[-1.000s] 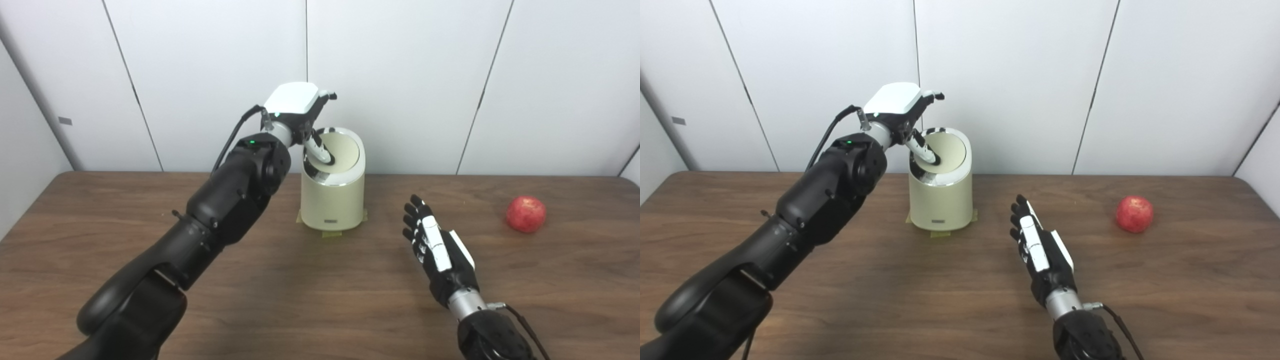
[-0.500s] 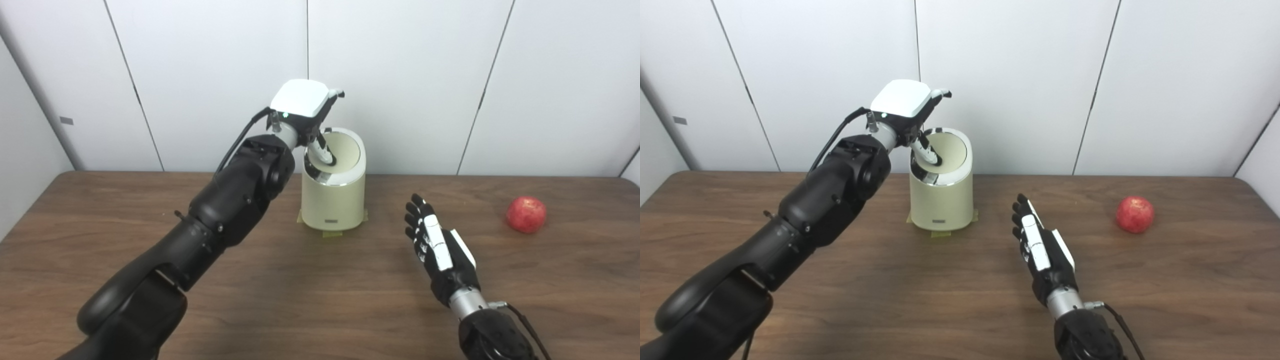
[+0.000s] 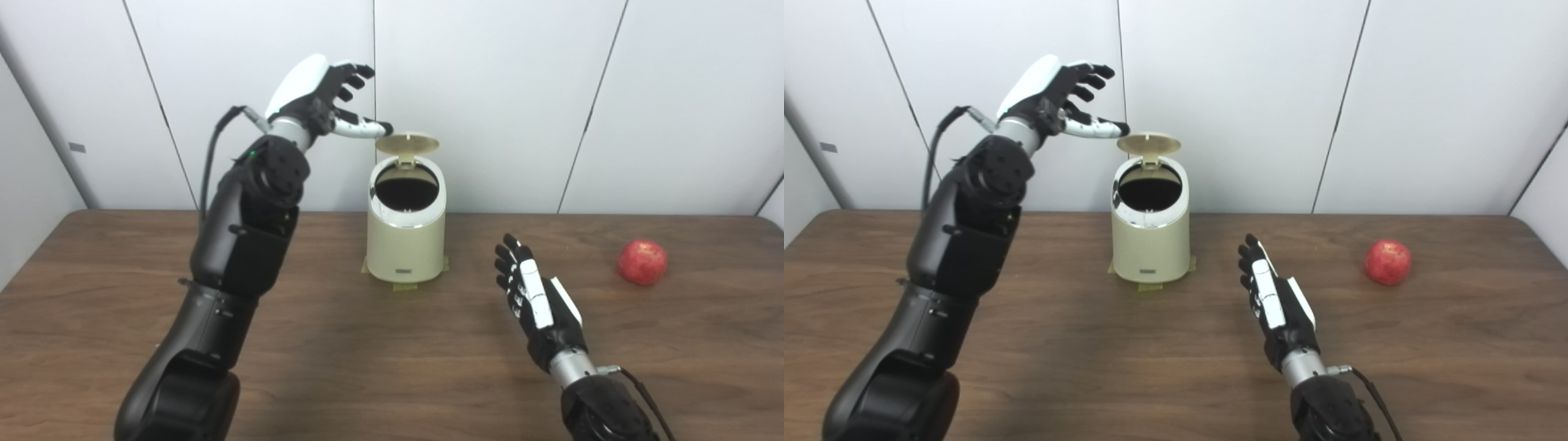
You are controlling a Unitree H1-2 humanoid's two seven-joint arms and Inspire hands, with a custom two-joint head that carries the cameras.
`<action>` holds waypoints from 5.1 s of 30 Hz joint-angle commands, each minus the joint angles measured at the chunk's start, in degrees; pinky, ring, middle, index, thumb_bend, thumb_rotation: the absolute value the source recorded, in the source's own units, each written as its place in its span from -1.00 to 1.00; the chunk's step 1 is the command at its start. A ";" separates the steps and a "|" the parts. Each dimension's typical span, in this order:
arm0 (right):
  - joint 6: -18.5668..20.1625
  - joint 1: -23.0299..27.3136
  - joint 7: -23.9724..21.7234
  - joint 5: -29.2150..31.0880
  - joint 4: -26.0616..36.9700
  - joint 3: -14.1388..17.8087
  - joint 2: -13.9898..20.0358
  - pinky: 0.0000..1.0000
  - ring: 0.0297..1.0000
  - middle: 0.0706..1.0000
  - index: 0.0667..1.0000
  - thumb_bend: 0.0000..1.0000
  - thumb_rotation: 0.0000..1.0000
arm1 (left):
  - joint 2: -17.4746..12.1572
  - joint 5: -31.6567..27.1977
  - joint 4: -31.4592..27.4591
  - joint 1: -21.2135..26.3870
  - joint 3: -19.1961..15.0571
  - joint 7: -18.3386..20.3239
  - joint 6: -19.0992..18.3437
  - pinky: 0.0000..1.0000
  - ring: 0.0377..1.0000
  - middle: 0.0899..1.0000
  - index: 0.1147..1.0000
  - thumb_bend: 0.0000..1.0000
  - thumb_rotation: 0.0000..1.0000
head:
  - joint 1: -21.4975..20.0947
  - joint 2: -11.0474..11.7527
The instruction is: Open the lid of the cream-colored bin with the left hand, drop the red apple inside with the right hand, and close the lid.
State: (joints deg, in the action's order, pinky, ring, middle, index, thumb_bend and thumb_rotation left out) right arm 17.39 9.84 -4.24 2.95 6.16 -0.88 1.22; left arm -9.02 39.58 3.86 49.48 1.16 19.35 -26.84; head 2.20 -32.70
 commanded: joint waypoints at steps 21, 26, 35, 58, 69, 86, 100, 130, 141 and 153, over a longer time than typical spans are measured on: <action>-3.48 1.65 3.71 -1.07 6.35 2.78 -0.72 0.46 0.68 0.76 0.81 0.26 -0.48 | 6.57 -30.97 -18.18 -33.05 -14.41 -2.99 6.85 0.89 0.93 0.96 1.00 0.04 0.84 | -0.72 -1.85; -7.10 1.24 6.14 -6.23 5.96 1.67 -0.17 0.49 0.61 0.65 0.68 0.32 -0.57 | 7.81 -35.97 -17.17 -37.23 -13.90 -6.40 9.37 0.93 0.97 1.00 1.00 -0.05 0.97 | -2.09 -2.21; -9.13 1.32 6.59 -10.80 6.15 3.88 5.91 0.51 0.64 0.73 0.70 0.45 -0.67 | 5.55 -40.89 -15.35 -40.10 -12.42 -8.67 13.07 0.98 0.99 1.00 1.00 -0.17 1.00 | -12.46 -1.87; 2.84 7.97 5.59 -33.43 5.29 5.31 23.55 0.59 0.72 0.72 0.70 0.72 -0.83 | -2.85 -45.06 -14.72 -40.13 -9.91 -8.83 12.10 0.93 0.95 0.98 1.00 -0.13 0.89 | -30.85 1.17; 2.18 15.33 4.52 -37.57 -9.19 1.07 30.99 0.36 0.62 0.64 0.57 0.84 -0.85 | -4.25 -44.64 -14.87 -40.73 -8.68 -8.49 12.65 0.88 0.90 0.90 1.00 -0.03 0.84 | -32.07 1.64; 2.18 26.30 -4.56 -41.28 -25.34 -9.61 38.10 0.41 0.71 0.71 0.62 0.88 -0.77 | -5.48 -45.79 -16.82 -41.03 -9.10 -8.73 10.04 0.66 0.84 0.84 1.00 0.04 0.77 | -31.38 0.84; -0.56 29.37 -7.55 -42.67 -31.98 -13.91 38.60 0.41 0.69 0.69 0.57 0.99 -0.61 | -5.19 -45.42 -16.19 -41.00 -8.60 -8.95 10.37 0.69 0.82 0.85 0.98 -0.18 0.68 | -31.04 -0.24; -6.60 28.44 -5.82 -44.95 -36.30 -16.96 39.19 0.16 0.32 0.41 0.40 0.73 -0.82 | -5.88 -43.74 -19.54 -41.74 -8.25 -10.32 6.24 1.00 1.00 0.96 1.00 -0.23 0.65 | -25.70 -1.91; -7.90 26.67 0.81 -45.12 -35.91 -15.30 37.59 -0.06 -0.19 -0.02 -0.12 0.04 -1.00 | -5.88 -42.63 -20.72 -42.02 -7.31 -10.59 5.75 1.00 1.00 0.98 1.00 -0.36 0.72 | -24.88 -1.79; -9.05 26.91 3.11 -43.90 -36.48 -13.54 36.87 -0.07 -0.19 -0.02 -0.12 0.04 -1.00 | -6.41 -39.87 -22.89 -42.29 -6.28 -10.78 3.76 1.00 1.00 0.99 1.00 -0.26 0.75 | -22.39 -2.02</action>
State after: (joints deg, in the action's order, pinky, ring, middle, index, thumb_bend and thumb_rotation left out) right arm 9.05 34.34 -3.28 -41.20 -32.00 -15.58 36.78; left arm -14.88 -0.50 -16.86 5.69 -5.06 9.14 -23.61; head -20.13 -34.63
